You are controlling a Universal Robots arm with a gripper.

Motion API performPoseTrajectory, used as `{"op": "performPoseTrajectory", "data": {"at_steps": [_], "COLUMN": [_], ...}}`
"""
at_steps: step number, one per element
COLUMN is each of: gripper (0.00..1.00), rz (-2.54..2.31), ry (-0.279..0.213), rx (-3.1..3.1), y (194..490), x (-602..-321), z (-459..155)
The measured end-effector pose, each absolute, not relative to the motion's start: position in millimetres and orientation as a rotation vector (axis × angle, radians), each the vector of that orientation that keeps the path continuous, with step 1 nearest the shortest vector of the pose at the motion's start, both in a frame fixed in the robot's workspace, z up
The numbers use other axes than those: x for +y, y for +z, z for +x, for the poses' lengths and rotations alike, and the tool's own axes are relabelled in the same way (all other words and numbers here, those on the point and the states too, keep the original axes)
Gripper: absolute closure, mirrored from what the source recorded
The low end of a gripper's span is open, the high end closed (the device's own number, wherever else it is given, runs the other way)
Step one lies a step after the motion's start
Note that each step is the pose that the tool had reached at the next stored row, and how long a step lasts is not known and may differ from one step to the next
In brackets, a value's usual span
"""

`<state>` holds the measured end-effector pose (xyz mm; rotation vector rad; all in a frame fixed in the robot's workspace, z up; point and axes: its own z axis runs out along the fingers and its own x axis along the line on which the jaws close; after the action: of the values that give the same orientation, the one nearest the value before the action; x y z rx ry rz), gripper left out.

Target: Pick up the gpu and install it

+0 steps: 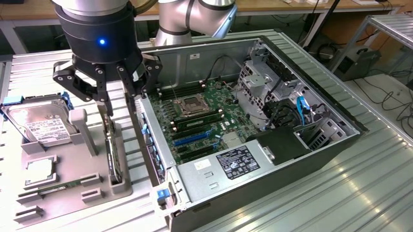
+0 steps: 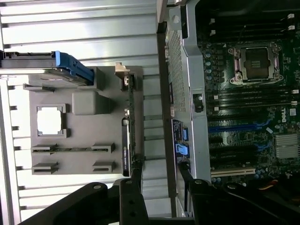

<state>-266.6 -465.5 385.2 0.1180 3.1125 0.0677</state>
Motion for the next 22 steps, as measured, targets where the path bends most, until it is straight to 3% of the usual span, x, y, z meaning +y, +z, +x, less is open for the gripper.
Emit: {"op": "performPoseTrajectory", "data": {"at_steps": [22], "gripper": [0.58], "rz": [0.118], "ry": [0.068], "rx": [3.112], "y": [380.0], "x": [-465.5], "z": [-274.0]}}
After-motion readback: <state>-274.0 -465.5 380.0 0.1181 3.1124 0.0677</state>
